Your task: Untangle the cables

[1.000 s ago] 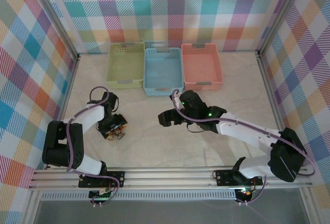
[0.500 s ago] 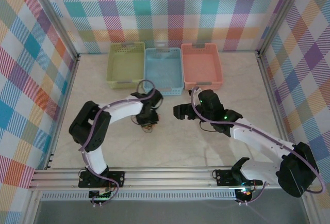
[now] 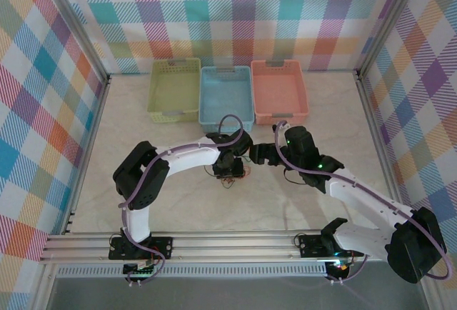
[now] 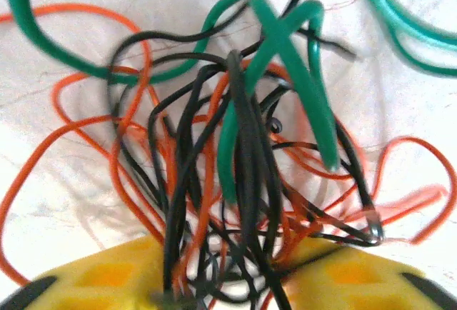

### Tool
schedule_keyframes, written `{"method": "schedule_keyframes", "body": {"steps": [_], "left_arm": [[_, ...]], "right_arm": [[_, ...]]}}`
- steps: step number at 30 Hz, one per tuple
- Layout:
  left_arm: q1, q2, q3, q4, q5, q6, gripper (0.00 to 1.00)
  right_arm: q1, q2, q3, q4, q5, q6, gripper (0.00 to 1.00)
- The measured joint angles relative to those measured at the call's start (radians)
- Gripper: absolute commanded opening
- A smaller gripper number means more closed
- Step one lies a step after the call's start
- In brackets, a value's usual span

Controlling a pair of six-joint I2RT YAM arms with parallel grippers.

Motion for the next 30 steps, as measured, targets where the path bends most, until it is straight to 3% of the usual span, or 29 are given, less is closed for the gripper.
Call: {"method": "schedule_keyframes", "body": {"steps": [4, 15, 23, 30], "left_arm": [[-0.002, -0.054, -0.043, 0.011, 0.003, 0.022, 0.74], [-0.027, -0.37, -0.174, 0.039, -0.029, 0.098, 0.93], [0.032, -0.454, -0.359, 0.147, -0.005, 0.124, 0.86], [0.114, -0.451, -0.38, 0.238, 0.062, 0.133, 0.8]], "right_arm": [[0.0, 0.0, 0.0, 0.006, -0.01, 0.0, 0.89], [-0.032, 0.0, 0.0, 0.024, 0.009, 0.005, 0.88], [-0.032, 0.127, 0.076, -0.049, -0.025, -0.001, 0.82], [-0.032, 0.266, 0.151, -0.127, -0.106, -0.005, 0.79]]}}
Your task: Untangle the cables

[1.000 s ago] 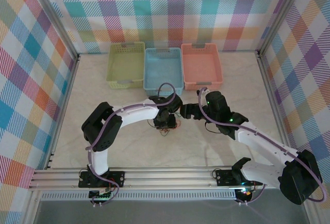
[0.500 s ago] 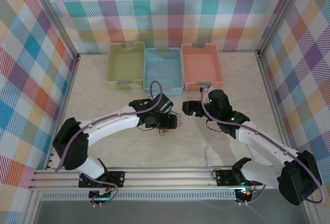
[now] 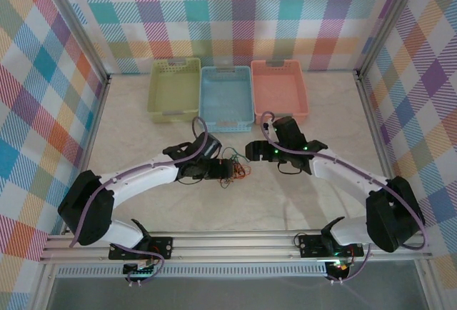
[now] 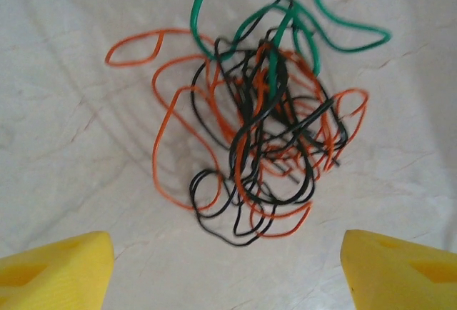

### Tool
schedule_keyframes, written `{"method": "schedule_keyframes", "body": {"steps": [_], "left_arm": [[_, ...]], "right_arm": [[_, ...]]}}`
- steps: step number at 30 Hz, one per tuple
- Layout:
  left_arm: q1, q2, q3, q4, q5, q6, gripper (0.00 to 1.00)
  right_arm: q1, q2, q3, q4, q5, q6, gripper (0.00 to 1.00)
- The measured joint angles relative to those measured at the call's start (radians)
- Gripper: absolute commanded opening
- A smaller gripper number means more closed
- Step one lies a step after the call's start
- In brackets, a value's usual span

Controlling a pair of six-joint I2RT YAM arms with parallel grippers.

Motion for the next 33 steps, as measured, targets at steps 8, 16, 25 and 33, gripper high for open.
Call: {"method": "schedule_keyframes", "body": {"steps": [8, 16, 25, 33], "left_arm": [[0.122, 0.089, -0.01, 0.149, 0.13, 0.022, 0.76], [0.156, 0.134, -0.017, 0.198, 0.226, 0.056, 0.76], [0.163, 0.148, -0.011, 0.197, 0.237, 0.09, 0.76], [0.166, 0.133, -0.007, 0.194, 0.225, 0.108, 0.76]], "right_arm": [[0.0, 0.101, 0.098, -0.077, -0.093, -0.02, 0.77], [-0.005, 0.26, 0.219, -0.175, -0.167, -0.059, 0.72], [-0.023, 0.361, 0.299, -0.26, -0.205, -0.079, 0.7], [-0.057, 0.374, 0.305, -0.24, -0.248, -0.078, 0.7]]}}
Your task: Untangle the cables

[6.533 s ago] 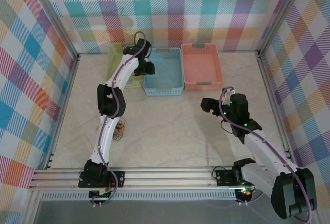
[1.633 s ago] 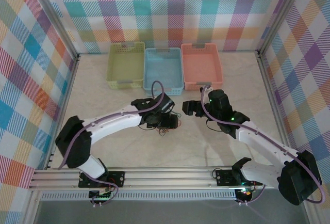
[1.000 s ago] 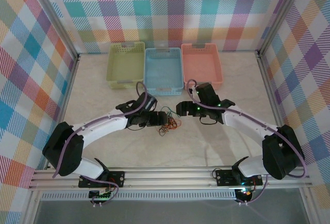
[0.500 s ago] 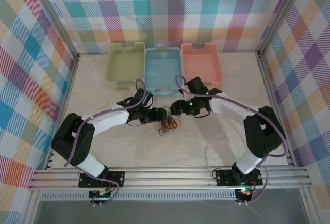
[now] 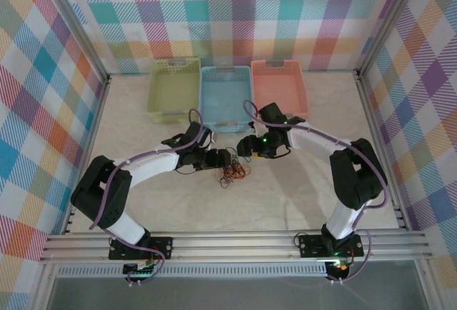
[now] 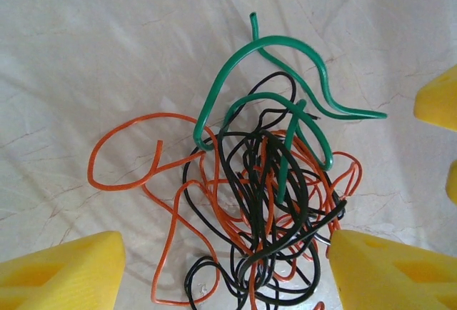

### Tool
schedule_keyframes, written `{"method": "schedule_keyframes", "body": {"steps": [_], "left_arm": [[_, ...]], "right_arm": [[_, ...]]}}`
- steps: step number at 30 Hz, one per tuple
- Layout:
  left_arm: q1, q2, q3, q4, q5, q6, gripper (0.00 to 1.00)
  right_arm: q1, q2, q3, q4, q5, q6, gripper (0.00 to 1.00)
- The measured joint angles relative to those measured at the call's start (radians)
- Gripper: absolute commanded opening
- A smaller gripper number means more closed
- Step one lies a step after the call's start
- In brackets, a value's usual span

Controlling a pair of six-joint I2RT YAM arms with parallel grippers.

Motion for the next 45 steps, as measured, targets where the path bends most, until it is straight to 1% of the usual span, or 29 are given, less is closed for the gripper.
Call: {"method": "schedule_keyframes", "body": {"steps": [3, 6, 10, 14, 18, 27, 31, 36, 41, 45], "left_arm": [[0.004, -0.018, 0.045, -0.024, -0.027, 0.034, 0.76], [0.019, -0.02, 0.1, -0.013, -0.052, 0.075, 0.75], [0.087, -0.005, 0.114, 0.012, -0.029, 0.093, 0.76], [0.138, 0.019, 0.112, 0.038, 0.002, 0.098, 0.76], [0.152, 0.044, 0.112, 0.06, 0.01, 0.1, 0.76], [0.192, 0.09, 0.109, 0.128, 0.02, 0.09, 0.76], [0.196, 0.091, 0.098, 0.146, 0.02, 0.08, 0.76], [0.212, 0.078, 0.047, 0.179, 0.019, 0.056, 0.76], [0.239, 0.033, -0.007, 0.193, 0.01, 0.031, 0.76], [0.245, 0.018, -0.011, 0.208, 0.034, 0.02, 0.76]], "right_arm": [[-0.005, -0.003, -0.007, 0.029, -0.027, 0.0, 0.7], [-0.014, -0.015, -0.018, 0.054, -0.047, 0.0, 0.7], [-0.038, -0.043, -0.047, 0.108, -0.065, 0.003, 0.69], [-0.064, -0.082, -0.088, 0.175, -0.046, 0.004, 0.69], [-0.073, -0.085, -0.106, 0.237, -0.014, 0.004, 0.69], [-0.073, -0.1, -0.224, 0.375, 0.024, 0.003, 0.69], [-0.073, -0.101, -0.267, 0.412, 0.042, 0.003, 0.69], [-0.073, -0.129, -0.306, 0.46, 0.047, 0.003, 0.7], [-0.073, -0.145, -0.327, 0.497, 0.062, 0.003, 0.7], [-0.073, -0.152, -0.332, 0.508, 0.068, 0.003, 0.7]]}}
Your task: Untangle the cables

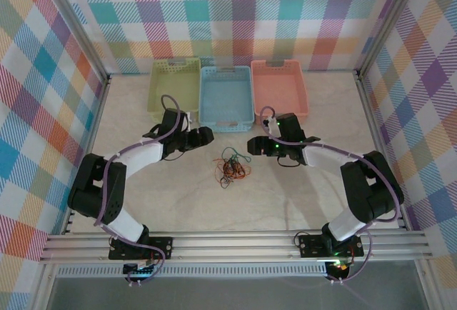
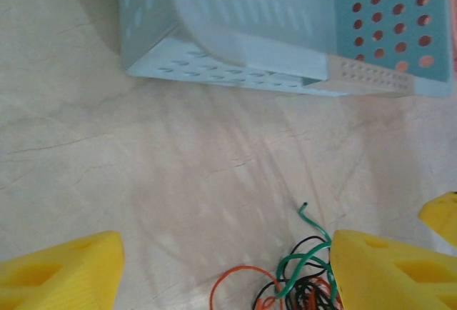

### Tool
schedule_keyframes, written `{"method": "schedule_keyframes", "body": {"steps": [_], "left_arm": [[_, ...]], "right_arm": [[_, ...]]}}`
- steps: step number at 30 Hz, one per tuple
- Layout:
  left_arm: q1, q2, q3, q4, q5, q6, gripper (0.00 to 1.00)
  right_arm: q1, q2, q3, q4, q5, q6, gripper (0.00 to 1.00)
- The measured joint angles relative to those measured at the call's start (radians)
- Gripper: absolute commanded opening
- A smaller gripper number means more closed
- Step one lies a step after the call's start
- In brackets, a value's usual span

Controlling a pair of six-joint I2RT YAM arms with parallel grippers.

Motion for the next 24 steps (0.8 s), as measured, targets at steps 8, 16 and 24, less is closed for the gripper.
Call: {"method": "schedule_keyframes", "body": {"steps": [8, 16, 24], "left_arm": [[-0.001, 0.029, 0.025, 0.006, 0.009, 0.019, 0.76], [-0.008, 0.092, 0.057, 0.01, 0.024, 0.047, 0.73], [-0.01, 0.07, 0.032, 0.051, 0.05, 0.068, 0.73]], "right_arm": [[0.0, 0.0, -0.006, 0.021, 0.001, 0.0, 0.71], [0.0, -0.013, -0.035, 0.057, -0.034, -0.031, 0.71], [0.035, 0.013, -0.024, 0.061, -0.103, -0.113, 0.67]]}}
